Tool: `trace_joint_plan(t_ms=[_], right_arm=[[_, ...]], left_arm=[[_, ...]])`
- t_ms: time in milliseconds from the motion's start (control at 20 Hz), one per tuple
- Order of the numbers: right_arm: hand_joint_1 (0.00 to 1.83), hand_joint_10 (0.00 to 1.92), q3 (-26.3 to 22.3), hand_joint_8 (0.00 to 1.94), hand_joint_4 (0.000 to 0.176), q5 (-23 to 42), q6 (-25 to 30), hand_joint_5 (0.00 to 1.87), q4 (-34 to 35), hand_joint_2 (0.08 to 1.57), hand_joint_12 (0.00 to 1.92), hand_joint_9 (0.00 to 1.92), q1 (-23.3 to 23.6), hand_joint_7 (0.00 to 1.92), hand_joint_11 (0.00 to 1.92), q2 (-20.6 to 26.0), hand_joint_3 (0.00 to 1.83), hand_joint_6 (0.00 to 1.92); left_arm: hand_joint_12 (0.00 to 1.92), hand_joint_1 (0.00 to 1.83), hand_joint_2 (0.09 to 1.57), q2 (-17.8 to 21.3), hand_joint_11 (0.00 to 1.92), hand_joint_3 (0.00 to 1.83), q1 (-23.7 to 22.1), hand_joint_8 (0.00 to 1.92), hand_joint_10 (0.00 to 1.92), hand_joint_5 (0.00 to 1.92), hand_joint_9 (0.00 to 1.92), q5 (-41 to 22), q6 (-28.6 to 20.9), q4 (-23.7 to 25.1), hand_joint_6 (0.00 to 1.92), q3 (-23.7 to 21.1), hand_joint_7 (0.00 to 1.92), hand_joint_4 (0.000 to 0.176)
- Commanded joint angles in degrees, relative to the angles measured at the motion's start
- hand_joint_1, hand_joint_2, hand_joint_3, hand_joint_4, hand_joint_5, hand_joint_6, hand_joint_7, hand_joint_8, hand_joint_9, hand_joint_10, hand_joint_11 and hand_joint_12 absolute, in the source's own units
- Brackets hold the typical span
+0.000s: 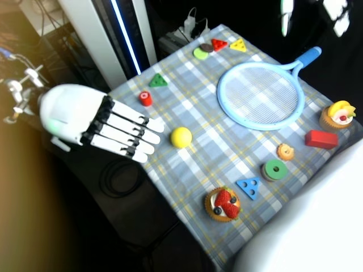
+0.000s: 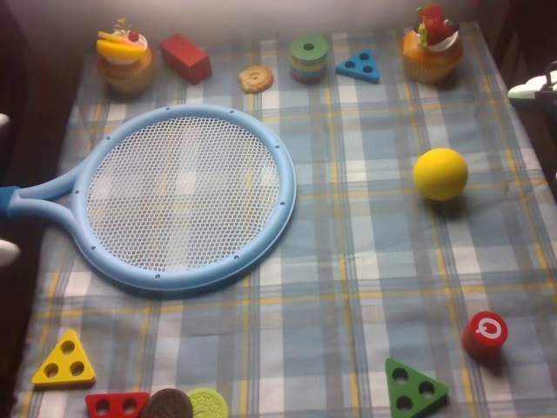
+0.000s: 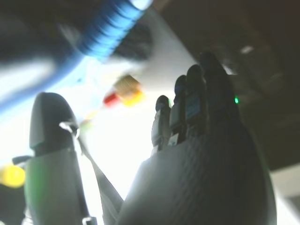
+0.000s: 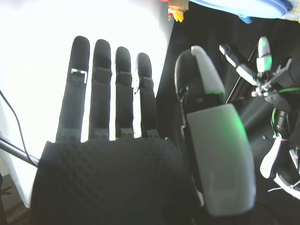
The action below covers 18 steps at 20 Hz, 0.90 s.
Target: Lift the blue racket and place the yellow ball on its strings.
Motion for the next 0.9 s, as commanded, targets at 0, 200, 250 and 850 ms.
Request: trace_joint_plan(t_ms=[0, 200, 250, 850], right_arm=[[0.80, 0.01, 0.3, 0.01, 0.000, 6.8, 0.3, 0.55, 0.9, 1.27, 0.59, 0.60, 0.0, 0.59, 0.37, -0.1, 0.00, 0.00], [0.78, 0.00, 0.4, 0.00, 0.000, 6.8, 0.8, 0.54, 0.3, 1.27, 0.76, 0.62, 0.0, 0.60, 0.34, -0.2, 0.00, 0.00], [0.78, 0.00, 0.4, 0.00, 0.000, 6.8, 0.8, 0.53, 0.3, 1.27, 0.80, 0.62, 0.0, 0.59, 0.31, -0.2, 0.00, 0.00], [0.76, 0.00, 1.5, 0.00, 0.000, 5.7, 2.9, 0.58, -1.6, 1.27, 0.69, 0.66, 0.0, 0.61, 0.45, -1.8, 0.00, 0.00]], left_arm=[[0.48, 0.96, 0.91, -0.4, 0.00, 0.00, -1.1, 0.00, 0.00, 0.04, 0.12, -2.8, 1.7, 0.3, 0.00, 1.4, 0.08, 0.176], [0.38, 0.88, 0.90, -2.0, 0.00, 0.00, -2.3, 0.00, 0.00, 0.00, 0.08, 1.0, 4.5, -2.4, 0.00, 4.4, 0.00, 0.176], [0.39, 0.86, 0.91, -2.2, 0.00, 0.00, -2.5, 0.00, 0.00, 0.00, 0.09, 2.0, 4.8, -3.1, 0.00, 5.1, 0.01, 0.176], [0.47, 0.81, 0.96, -8.8, 0.00, 0.00, -7.6, 0.00, 0.00, 0.04, 0.18, 14.1, 19.6, -15.5, 0.01, 15.1, 0.21, 0.176]])
